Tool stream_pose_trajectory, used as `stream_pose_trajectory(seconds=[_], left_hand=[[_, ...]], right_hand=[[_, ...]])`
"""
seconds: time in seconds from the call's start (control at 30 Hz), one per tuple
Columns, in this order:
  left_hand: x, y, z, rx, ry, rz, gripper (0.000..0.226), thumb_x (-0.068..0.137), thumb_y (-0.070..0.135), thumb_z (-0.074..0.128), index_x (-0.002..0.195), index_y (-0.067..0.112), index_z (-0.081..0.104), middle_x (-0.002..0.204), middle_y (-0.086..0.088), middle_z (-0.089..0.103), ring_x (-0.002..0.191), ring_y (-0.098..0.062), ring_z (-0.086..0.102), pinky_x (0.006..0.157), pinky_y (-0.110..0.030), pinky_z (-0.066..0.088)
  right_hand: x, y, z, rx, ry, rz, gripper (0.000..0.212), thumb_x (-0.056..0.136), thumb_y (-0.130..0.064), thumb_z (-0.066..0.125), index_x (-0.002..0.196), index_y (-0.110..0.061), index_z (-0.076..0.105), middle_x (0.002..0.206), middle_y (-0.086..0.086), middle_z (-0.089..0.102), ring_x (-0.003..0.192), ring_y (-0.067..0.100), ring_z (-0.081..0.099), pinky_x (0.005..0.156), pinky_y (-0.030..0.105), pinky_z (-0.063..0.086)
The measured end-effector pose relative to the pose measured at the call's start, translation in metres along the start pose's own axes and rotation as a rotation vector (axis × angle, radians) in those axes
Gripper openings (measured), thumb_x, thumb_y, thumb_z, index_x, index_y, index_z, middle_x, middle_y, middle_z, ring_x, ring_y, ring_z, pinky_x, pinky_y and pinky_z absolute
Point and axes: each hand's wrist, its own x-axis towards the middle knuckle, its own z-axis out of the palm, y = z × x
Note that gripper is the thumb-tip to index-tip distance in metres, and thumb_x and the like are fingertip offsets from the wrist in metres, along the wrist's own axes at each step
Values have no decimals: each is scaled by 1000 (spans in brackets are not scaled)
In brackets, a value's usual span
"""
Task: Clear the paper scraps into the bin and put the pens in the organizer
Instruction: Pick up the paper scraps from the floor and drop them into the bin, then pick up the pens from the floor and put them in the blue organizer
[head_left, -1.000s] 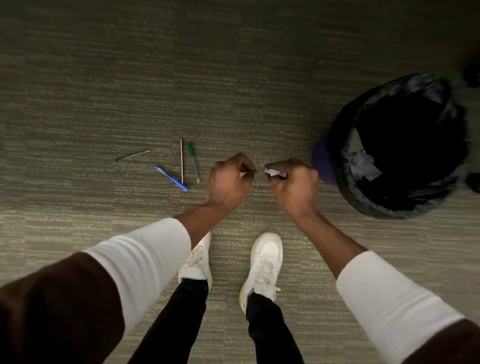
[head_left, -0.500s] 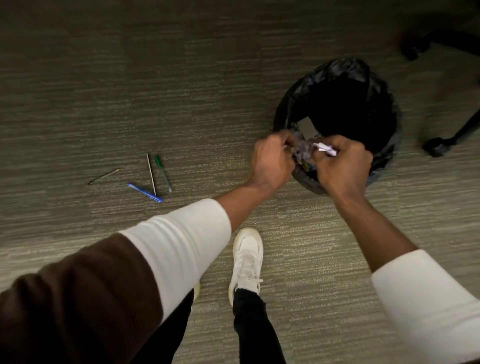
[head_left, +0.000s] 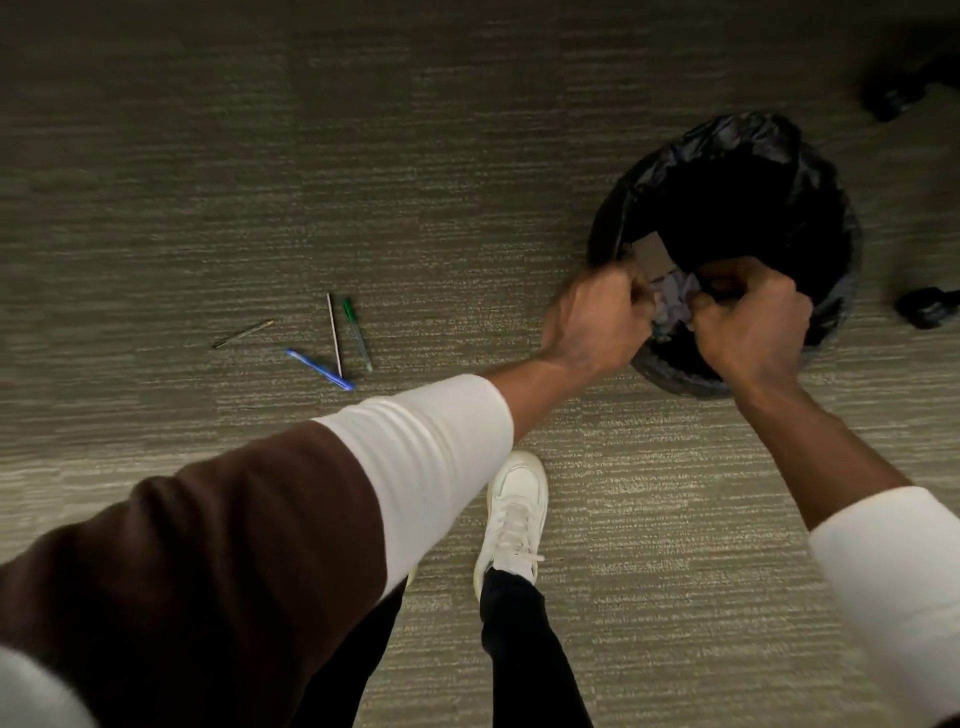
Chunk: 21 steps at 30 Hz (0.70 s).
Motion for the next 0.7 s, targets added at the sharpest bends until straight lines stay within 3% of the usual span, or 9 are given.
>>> stream_pose_trajectory(seconds=[0.2, 0.27, 0.37, 0.47, 0.57, 0.7], left_hand=[[-18, -60, -36, 3, 20, -108, 8, 90, 32, 64, 91, 31, 72, 91, 3, 78, 86, -24, 72, 78, -40, 62], [-24, -84, -52, 17, 36, -148, 8, 90, 26, 66, 91, 30, 73, 90, 5, 77, 85, -21, 72, 80, -41, 63], [-34, -123, -76, 18, 91, -221, 6, 92, 25, 68, 90, 25, 74, 91, 4, 78, 84, -18, 73, 81, -36, 63], [-45, -167, -99, 52, 128, -366, 9, 91, 28, 68, 82, 27, 70, 92, 1, 77, 90, -21, 72, 81, -32, 60], [-60, -209, -116, 116, 126, -448, 24, 89, 31, 65, 68, 28, 53, 89, 0, 75, 90, -27, 72, 81, -32, 59], [-80, -262, -132, 171, 118, -522, 15, 91, 29, 66, 77, 25, 62, 99, -11, 78, 94, -33, 74, 82, -36, 58]], right_hand=[[-19, -50, 30, 90, -42, -168, 25, 85, -17, 67, 106, -15, 80, 104, 5, 81, 89, 21, 76, 85, 35, 61], [-28, -67, 47, 108, -89, -229, 27, 83, -14, 66, 105, -16, 81, 101, 3, 81, 89, 21, 76, 84, 36, 62], [-39, -91, 76, 94, -171, -297, 23, 80, -8, 70, 99, -15, 81, 96, 5, 81, 86, 25, 76, 77, 27, 56], [-56, -119, 107, 82, -288, -371, 21, 82, -6, 71, 96, -18, 81, 96, -1, 81, 84, 17, 74, 74, 23, 52], [-70, -136, 142, 53, -417, -446, 16, 87, -9, 73, 96, -20, 80, 94, -5, 81, 81, 13, 73, 74, 25, 57], [-85, -147, 197, -18, -529, -497, 13, 87, -22, 65, 90, -26, 77, 87, -7, 81, 74, 18, 76, 69, 36, 65]])
